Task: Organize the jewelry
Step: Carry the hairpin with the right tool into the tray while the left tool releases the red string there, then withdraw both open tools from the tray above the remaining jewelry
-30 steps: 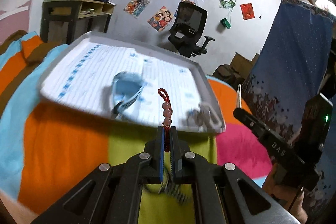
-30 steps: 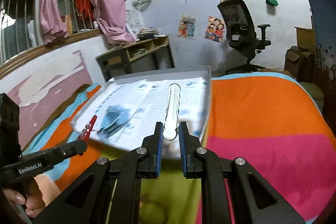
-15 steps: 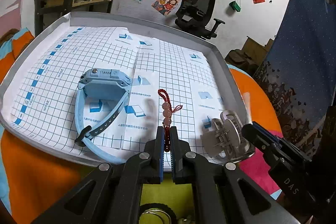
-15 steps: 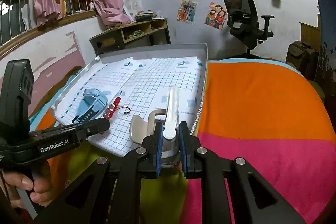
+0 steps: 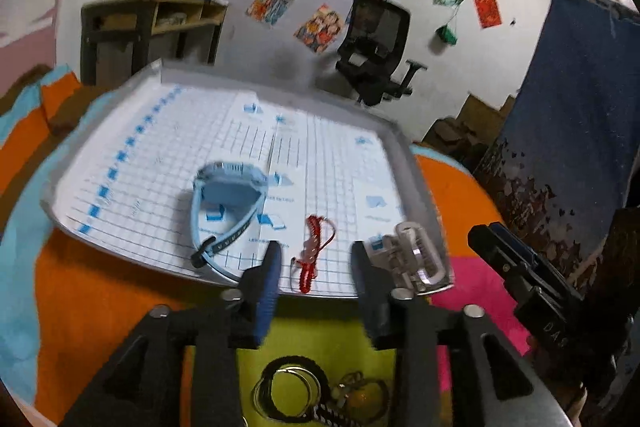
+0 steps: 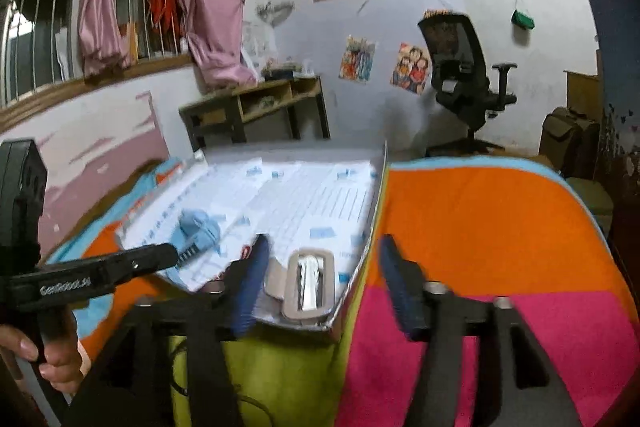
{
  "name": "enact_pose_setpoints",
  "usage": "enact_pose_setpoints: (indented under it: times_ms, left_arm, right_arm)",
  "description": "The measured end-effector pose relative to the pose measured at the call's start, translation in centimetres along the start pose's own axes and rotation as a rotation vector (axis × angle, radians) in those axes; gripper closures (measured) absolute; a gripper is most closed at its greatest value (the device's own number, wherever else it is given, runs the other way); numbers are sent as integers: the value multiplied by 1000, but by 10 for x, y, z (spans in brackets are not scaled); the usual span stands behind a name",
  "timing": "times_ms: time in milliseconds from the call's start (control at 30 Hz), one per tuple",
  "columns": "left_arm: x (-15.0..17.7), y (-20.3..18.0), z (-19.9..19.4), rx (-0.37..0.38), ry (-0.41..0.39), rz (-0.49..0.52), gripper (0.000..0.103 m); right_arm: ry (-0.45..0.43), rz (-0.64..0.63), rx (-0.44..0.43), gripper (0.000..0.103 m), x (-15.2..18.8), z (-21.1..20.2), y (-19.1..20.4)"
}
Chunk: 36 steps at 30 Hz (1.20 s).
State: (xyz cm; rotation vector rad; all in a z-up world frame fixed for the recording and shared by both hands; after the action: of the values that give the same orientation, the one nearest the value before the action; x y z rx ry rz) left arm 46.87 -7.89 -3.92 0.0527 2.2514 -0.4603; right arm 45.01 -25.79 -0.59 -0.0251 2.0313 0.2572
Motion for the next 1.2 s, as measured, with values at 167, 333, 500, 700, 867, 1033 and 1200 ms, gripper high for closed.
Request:
enact_pose_setpoints:
  times_ms: [167, 333, 500, 700, 867, 1033, 1200]
  left_arm:
    - [-1, 1, -46, -33, -110, -53, 17]
    - [5, 7, -89, -122, -151, -67, 6]
    - [20, 10, -139, -166, -229, -87, 3]
    - [51, 0, -191, -174, -320, -65, 0]
    - [82, -9, -232, -191, -397, 17, 0]
    - [110, -14, -264, -221, -447, 65, 0]
    - [129, -10, -279, -214, -441, 62, 0]
  right_arm:
    - [-109, 33, 29, 13, -17, -36, -2]
    - [-217, 12, 25, 1, -14, -82, 4]
    - [-227, -43, 20, 1, -6, -118, 19]
    - [-258, -76, -2, 1, 1, -167, 40]
    - [-316, -67, 13, 1, 8, -214, 56]
    - [-329, -39, 57, 1, 26, -249, 67]
    - [-313, -60, 88, 1, 49, -274, 75]
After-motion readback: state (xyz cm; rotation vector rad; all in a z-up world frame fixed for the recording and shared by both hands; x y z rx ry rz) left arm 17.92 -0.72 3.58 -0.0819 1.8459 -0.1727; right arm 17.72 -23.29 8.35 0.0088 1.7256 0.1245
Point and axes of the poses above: each gripper's, at about its wrist camera, not at the fingertips, and z roughly the way its jaws point, y to its left, x to its underside, the point moved 4 cm from there along z, roughly the way its jaws point, and after that the axes turned 3 degrees about y, right-handed, at the moved point
